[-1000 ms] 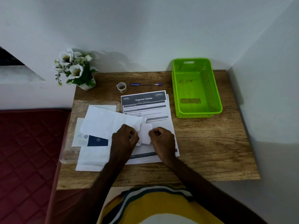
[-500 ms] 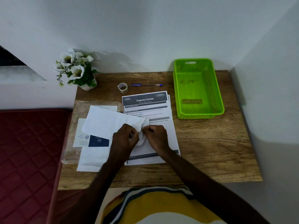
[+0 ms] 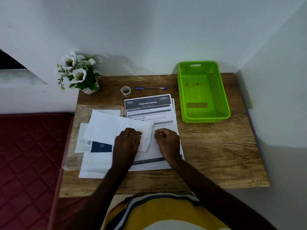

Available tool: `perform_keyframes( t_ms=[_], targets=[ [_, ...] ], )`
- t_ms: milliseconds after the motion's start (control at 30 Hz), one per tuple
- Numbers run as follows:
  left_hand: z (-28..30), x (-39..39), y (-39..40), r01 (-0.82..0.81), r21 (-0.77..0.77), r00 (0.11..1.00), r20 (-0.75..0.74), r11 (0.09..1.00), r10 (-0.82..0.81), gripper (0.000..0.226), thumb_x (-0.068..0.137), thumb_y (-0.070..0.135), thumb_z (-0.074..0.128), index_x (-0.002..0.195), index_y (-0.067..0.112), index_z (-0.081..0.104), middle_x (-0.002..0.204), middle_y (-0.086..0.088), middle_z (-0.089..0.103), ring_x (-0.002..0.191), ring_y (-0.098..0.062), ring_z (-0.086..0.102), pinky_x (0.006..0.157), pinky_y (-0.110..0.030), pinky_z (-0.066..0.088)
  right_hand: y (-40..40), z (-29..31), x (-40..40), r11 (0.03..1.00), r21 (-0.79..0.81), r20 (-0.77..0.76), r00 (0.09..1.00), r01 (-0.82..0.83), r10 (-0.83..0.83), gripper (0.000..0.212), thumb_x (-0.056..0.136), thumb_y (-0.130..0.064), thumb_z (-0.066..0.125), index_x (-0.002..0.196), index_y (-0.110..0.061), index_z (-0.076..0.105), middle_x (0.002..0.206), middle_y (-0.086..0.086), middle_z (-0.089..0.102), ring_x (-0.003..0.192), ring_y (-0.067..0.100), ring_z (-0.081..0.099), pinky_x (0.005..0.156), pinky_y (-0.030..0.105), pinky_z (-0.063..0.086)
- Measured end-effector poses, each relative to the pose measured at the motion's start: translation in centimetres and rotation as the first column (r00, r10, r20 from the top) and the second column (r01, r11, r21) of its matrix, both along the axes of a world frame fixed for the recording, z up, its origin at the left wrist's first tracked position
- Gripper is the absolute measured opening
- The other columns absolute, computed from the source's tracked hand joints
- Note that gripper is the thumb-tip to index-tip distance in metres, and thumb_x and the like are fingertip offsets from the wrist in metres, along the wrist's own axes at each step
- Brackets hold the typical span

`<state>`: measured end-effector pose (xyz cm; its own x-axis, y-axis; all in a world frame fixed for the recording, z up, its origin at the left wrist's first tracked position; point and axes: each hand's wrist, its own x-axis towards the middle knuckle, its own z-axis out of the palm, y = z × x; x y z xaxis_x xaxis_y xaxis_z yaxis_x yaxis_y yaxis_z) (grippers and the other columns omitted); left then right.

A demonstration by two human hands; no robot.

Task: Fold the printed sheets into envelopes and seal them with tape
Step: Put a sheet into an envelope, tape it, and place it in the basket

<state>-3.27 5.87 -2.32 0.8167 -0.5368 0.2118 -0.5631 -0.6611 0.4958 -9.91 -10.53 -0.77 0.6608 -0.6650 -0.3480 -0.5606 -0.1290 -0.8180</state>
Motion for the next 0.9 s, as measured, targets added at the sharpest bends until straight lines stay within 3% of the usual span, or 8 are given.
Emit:
perform_keyframes(
  t_ms=[133, 233, 333, 467, 567, 633, 767, 900],
  targets=[
    [-1.3, -0.1, 0.4, 0.034, 0.113, 0.991, 0.127, 0.993, -0.048, 0.029, 0.097, 0.027, 0.067, 0.124, 0.019, 0.073, 0.140, -0.008, 0.063, 0.124, -0.030, 0.059, 0.103, -0.048, 0.045, -0.7, -0.5, -0.8, 0.994, 0.104, 0.057, 0.997, 0.037, -0.043, 0.010, 0.092, -0.012, 0.069, 0.094, -0.016, 0.078, 0.066, -0.002, 0.072, 0.044, 0.013, 0.064, 0.043, 0.027, 0.048],
    [-1.5, -0.2, 0.4, 0.054, 0.124, 0.990, 0.126, 0.991, -0.070, 0.032, 0.099, 0.032, 0.061, 0.126, 0.020, 0.072, 0.144, -0.009, 0.060, 0.128, -0.032, 0.056, 0.107, -0.050, 0.041, -0.8, -0.8, -0.9, 0.996, 0.076, 0.082, 0.996, -0.049, 0.043, 0.009, 0.092, -0.015, 0.073, 0.097, -0.017, 0.080, 0.074, -0.002, 0.076, 0.059, 0.015, 0.070, 0.056, 0.037, 0.059],
    [-1.4, -0.2, 0.4, 0.057, 0.142, 0.987, 0.139, 0.988, -0.077, 0.031, 0.098, 0.032, 0.061, 0.125, 0.023, 0.073, 0.144, -0.010, 0.059, 0.129, -0.034, 0.055, 0.107, -0.050, 0.039, -0.5, -0.9, -0.8, 0.971, -0.139, 0.049, 0.978, -0.197, 0.205, 0.020, 0.094, -0.026, 0.072, 0.110, -0.019, 0.080, 0.096, -0.001, 0.080, 0.087, 0.014, 0.074, 0.078, 0.033, 0.059],
    [-1.4, -0.3, 0.2, 0.053, 0.127, 0.987, 0.144, 0.991, -0.071, 0.022, 0.096, 0.029, 0.063, 0.113, 0.028, 0.078, 0.136, -0.009, 0.063, 0.121, -0.032, 0.056, 0.102, -0.047, 0.040, 0.1, -0.9, -0.5, 0.862, -0.407, 0.052, 0.934, -0.303, 0.353, 0.024, 0.097, -0.033, 0.068, 0.115, -0.021, 0.078, 0.097, 0.001, 0.079, 0.086, 0.016, 0.072, 0.073, 0.031, 0.056],
    [-1.4, -0.4, -0.2, 0.067, 0.090, 0.987, 0.142, 0.994, -0.079, 0.016, 0.096, 0.023, 0.063, 0.104, 0.021, 0.077, 0.116, -0.005, 0.069, 0.097, -0.030, 0.063, 0.088, -0.043, 0.044, 0.2, -1.0, -0.4, 0.797, -0.509, 0.068, 0.908, -0.325, 0.414, 0.022, 0.096, -0.029, 0.070, 0.114, -0.019, 0.079, 0.091, 0.003, 0.078, 0.080, 0.018, 0.071, 0.069, 0.020, 0.047],
    [-1.3, -0.5, -0.4, 0.065, 0.063, 0.987, 0.140, 0.996, -0.074, 0.014, 0.097, 0.019, 0.062, 0.102, 0.015, 0.074, 0.107, -0.005, 0.070, 0.089, -0.030, 0.064, 0.084, -0.041, 0.045, 0.1, -1.2, -0.2, 0.779, -0.529, 0.058, 0.902, -0.336, 0.428, 0.022, 0.095, -0.028, 0.070, 0.114, -0.019, 0.079, 0.092, 0.004, 0.079, 0.081, 0.020, 0.072, 0.070, 0.020, 0.045],
    [-1.1, -1.0, -0.2, 0.079, -0.007, 0.992, 0.101, 0.997, -0.078, 0.025, 0.100, 0.027, 0.060, 0.115, 0.013, 0.074, 0.111, -0.006, 0.071, 0.096, -0.027, 0.065, 0.089, -0.038, 0.046, -0.2, -1.4, 0.1, 0.762, -0.530, 0.021, 0.892, -0.372, 0.451, 0.023, 0.096, -0.032, 0.067, 0.114, -0.024, 0.079, 0.098, 0.001, 0.079, 0.088, 0.020, 0.072, 0.075, 0.028, 0.051],
    [-1.2, -1.4, 0.5, 0.147, 0.028, 0.981, 0.121, 0.989, -0.149, 0.025, 0.097, 0.030, 0.067, 0.117, 0.018, 0.077, 0.121, -0.008, 0.070, 0.098, -0.030, 0.063, 0.090, -0.041, 0.048, -0.7, -1.3, 0.5, 0.848, -0.385, 0.035, 0.913, -0.364, 0.407, 0.019, 0.091, -0.033, 0.073, 0.107, -0.026, 0.081, 0.101, -0.004, 0.080, 0.094, 0.014, 0.073, 0.080, 0.030, 0.056]
  ],
)
